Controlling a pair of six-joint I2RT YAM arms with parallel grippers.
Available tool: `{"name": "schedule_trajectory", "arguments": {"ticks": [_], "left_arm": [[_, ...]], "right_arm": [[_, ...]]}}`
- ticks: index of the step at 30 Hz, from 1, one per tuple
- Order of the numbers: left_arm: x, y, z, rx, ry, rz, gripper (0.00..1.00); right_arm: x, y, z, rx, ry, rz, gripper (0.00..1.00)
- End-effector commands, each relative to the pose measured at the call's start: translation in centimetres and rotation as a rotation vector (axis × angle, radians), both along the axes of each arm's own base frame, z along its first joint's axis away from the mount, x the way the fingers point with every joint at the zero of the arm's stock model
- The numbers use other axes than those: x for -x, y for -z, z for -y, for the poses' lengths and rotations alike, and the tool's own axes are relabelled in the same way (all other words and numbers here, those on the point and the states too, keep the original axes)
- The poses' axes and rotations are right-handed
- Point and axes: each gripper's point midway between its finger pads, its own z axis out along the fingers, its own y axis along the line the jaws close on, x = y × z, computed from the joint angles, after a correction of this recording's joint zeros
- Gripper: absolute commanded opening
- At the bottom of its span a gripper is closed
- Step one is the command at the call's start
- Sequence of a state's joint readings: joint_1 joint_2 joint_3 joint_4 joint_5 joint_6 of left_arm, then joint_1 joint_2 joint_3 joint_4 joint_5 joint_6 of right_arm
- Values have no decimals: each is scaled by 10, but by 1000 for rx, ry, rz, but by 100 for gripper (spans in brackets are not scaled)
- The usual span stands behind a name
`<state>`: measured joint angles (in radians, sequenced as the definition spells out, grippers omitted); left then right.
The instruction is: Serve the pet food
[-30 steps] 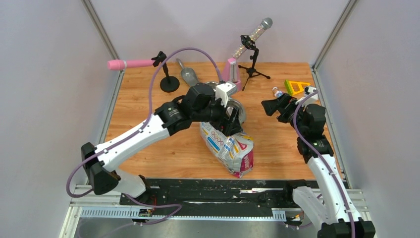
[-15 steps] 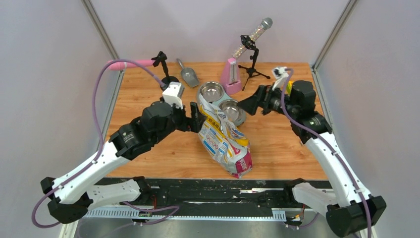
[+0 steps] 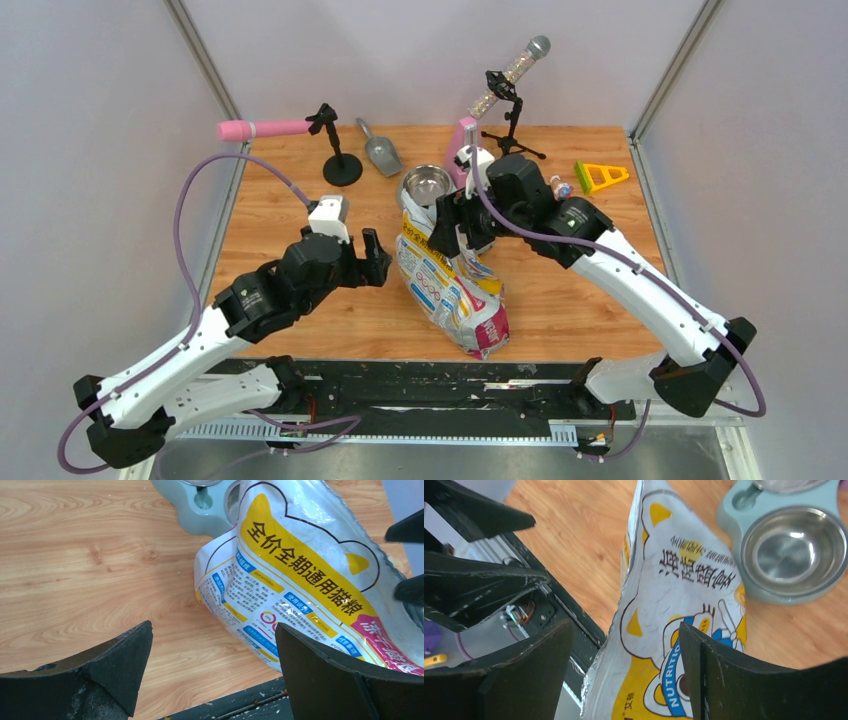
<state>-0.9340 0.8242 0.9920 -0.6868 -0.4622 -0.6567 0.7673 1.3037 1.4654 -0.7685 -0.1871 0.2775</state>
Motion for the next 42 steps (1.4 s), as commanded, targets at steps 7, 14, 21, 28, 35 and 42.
{"name": "schedule_trajectory", "arguments": {"ticks": [7, 14, 21, 28, 35, 42], "left_arm": [[-7, -13, 24, 72, 60, 47, 100], [-11, -12, 41, 79, 110, 53, 100], [-14, -12, 52, 77, 140, 51, 100], [-15, -14, 61, 86, 170, 57, 100], [-15, -12, 71, 89, 207, 49, 100], [-15, -11, 77, 96, 224, 39, 100]], "right_arm": [[10, 2, 25, 173, 97, -36, 68], [20, -11, 28, 136, 77, -23, 58], [27, -1, 29, 158, 53, -62, 45], [33, 1, 28, 157, 31, -83, 34], [41, 8, 35, 187, 28, -118, 33], [42, 23, 37, 270, 39, -159, 33]]}}
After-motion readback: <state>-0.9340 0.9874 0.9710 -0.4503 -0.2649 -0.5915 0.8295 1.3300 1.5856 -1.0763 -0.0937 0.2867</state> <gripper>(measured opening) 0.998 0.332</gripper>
